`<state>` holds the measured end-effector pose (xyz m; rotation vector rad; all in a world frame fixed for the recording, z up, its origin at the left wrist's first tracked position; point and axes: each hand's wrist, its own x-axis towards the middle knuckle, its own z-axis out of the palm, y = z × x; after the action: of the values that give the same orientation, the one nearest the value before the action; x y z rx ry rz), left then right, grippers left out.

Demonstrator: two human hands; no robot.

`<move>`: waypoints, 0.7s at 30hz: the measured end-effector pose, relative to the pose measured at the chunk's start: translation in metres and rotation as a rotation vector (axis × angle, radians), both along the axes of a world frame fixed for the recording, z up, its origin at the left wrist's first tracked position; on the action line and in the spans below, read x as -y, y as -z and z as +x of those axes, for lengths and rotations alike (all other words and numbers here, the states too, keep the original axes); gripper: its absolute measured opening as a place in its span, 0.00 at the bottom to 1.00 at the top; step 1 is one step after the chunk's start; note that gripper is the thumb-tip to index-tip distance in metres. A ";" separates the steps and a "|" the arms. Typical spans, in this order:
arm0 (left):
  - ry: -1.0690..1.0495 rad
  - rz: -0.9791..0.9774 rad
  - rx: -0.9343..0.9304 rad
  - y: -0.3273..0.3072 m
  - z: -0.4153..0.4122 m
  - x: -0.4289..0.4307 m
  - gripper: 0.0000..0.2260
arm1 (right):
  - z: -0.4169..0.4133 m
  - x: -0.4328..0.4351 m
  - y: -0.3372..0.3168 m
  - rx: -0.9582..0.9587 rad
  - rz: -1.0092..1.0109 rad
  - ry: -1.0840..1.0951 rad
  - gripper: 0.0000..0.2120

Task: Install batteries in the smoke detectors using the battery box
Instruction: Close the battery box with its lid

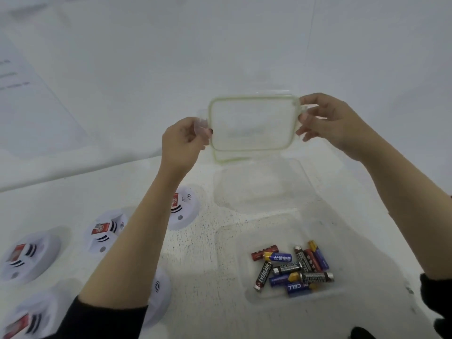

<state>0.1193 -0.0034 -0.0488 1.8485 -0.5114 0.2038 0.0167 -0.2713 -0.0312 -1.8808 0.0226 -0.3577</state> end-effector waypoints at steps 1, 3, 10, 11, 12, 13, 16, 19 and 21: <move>0.013 -0.019 -0.036 -0.002 -0.007 0.001 0.03 | -0.004 0.001 0.001 -0.021 -0.044 0.034 0.09; 0.031 -0.044 -0.142 -0.002 -0.021 0.002 0.02 | -0.011 0.003 0.004 -0.071 -0.142 0.104 0.12; -0.011 0.110 -0.488 0.014 -0.050 -0.004 0.07 | -0.025 -0.001 0.029 -0.268 -0.276 0.173 0.12; -0.023 0.145 -0.495 0.017 -0.053 -0.005 0.08 | -0.026 -0.003 0.033 -0.298 -0.287 0.166 0.11; -0.030 0.168 -0.494 0.019 -0.057 -0.005 0.08 | -0.027 -0.005 0.038 -0.324 -0.299 0.162 0.11; -0.035 0.180 -0.492 0.020 -0.059 -0.005 0.08 | -0.028 -0.007 0.041 -0.345 -0.310 0.162 0.10; -0.045 0.183 -0.501 0.025 -0.063 -0.005 0.10 | -0.030 -0.013 0.051 -0.369 -0.333 0.179 0.11; -0.044 0.205 -0.506 0.030 -0.065 -0.005 0.11 | -0.033 -0.017 0.057 -0.371 -0.319 0.166 0.15; -0.039 0.197 -0.514 0.033 -0.066 -0.005 0.11 | -0.035 -0.018 0.059 -0.362 -0.304 0.162 0.17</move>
<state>0.0538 0.0018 -0.0819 2.0075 -0.1397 -0.3031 -0.0180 -0.2535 -0.0905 -2.2314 0.3850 -0.1289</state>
